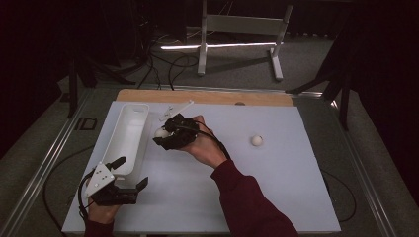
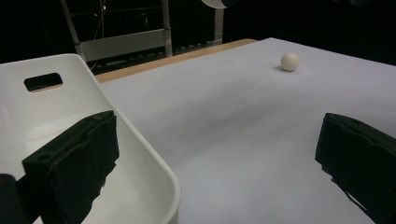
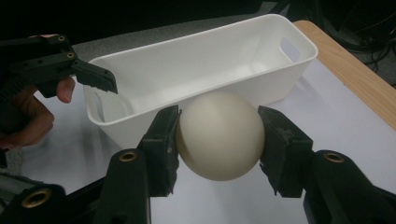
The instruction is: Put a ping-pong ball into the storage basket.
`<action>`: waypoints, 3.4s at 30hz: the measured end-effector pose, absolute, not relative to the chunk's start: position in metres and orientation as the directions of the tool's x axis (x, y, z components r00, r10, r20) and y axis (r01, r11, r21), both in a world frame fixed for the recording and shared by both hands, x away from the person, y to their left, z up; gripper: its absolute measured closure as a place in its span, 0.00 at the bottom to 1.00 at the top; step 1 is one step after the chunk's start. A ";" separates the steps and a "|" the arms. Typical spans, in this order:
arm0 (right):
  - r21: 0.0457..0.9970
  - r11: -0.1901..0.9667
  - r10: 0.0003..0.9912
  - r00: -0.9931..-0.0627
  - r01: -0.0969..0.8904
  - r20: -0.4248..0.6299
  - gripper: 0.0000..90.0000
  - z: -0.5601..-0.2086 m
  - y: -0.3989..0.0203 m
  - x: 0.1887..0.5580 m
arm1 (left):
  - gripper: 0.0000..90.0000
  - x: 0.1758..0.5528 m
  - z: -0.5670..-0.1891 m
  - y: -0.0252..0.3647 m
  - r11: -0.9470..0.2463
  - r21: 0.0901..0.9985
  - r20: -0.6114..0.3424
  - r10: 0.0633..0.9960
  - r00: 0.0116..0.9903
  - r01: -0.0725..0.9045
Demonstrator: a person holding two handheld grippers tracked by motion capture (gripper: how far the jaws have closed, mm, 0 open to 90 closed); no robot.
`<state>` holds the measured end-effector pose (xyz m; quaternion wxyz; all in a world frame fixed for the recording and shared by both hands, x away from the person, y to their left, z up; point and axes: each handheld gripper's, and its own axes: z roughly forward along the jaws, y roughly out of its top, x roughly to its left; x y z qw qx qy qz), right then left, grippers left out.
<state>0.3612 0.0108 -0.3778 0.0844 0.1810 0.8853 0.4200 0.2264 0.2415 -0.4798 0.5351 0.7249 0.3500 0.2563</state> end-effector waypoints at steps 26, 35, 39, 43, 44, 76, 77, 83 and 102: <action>0.783 0.574 0.383 -0.924 0.240 0.002 0.56 -0.379 0.022 0.364 | 0.00 0.226 -0.480 0.241 -0.185 0.954 -0.002 0.781 0.625 0.234; 0.782 0.577 0.375 -0.927 0.235 0.002 0.56 -0.377 0.028 0.363 | 0.00 0.226 -0.480 0.241 -0.185 0.955 -0.002 0.781 0.624 0.233; 0.782 0.578 0.372 -0.928 0.232 0.000 0.56 -0.377 0.032 0.364 | 0.00 0.227 -0.480 0.241 -0.186 0.954 -0.001 0.782 0.623 0.235; 0.780 0.581 0.370 -0.929 0.231 -0.001 0.56 -0.377 0.034 0.365 | 0.00 0.227 -0.480 0.241 -0.186 0.955 0.000 0.781 0.624 0.233; 0.782 0.580 0.368 -0.930 0.227 -0.004 0.56 -0.377 0.034 0.365 | 0.00 0.227 -0.480 0.241 -0.185 0.955 0.000 0.781 0.624 0.233; 0.795 0.562 0.374 -0.927 0.228 0.001 0.56 -0.374 0.052 0.368 | 0.00 0.227 -0.480 0.241 -0.187 0.954 0.001 0.782 0.624 0.232; 0.796 0.563 0.370 -0.929 0.222 -0.003 0.56 -0.374 0.052 0.369 | 0.00 0.227 -0.480 0.241 -0.187 0.954 0.001 0.782 0.624 0.233; 0.798 0.557 0.375 -0.927 0.228 0.003 0.56 -0.373 0.056 0.369 | 0.00 0.227 -0.480 0.241 -0.185 0.955 0.000 0.781 0.625 0.231; 0.792 0.568 0.368 -0.930 0.224 -0.001 0.56 -0.373 0.065 0.372 | 0.00 0.227 -0.480 0.241 -0.186 0.955 0.000 0.780 0.625 0.232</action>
